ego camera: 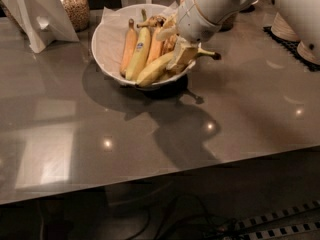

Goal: Pick banana from white bowl

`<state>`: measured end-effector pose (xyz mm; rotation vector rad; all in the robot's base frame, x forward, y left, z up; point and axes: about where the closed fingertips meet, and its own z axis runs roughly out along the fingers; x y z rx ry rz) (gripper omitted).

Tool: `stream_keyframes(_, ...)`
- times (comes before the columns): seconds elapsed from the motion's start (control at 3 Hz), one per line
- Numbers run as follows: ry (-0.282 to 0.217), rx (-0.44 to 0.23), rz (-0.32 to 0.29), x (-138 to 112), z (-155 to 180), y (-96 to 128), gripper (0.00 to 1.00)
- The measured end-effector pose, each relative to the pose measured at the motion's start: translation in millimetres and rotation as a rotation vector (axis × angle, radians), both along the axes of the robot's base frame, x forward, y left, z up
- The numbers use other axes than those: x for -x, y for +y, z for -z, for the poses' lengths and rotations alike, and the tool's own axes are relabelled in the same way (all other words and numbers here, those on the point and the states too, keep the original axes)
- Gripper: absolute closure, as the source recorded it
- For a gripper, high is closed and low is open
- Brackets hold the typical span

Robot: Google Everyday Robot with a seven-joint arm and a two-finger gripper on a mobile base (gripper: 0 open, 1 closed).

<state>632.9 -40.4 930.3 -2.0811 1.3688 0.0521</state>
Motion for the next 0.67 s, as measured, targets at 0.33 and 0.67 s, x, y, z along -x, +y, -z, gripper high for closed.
stream_keyframes(0.33, 0.031, 0.057, -0.053, -3.8, 9.2, 4.8, 0.44)
stream_keyframes(0.67, 0.062, 0.099, -0.09, -6.6, 18.3, 8.9, 0.48)
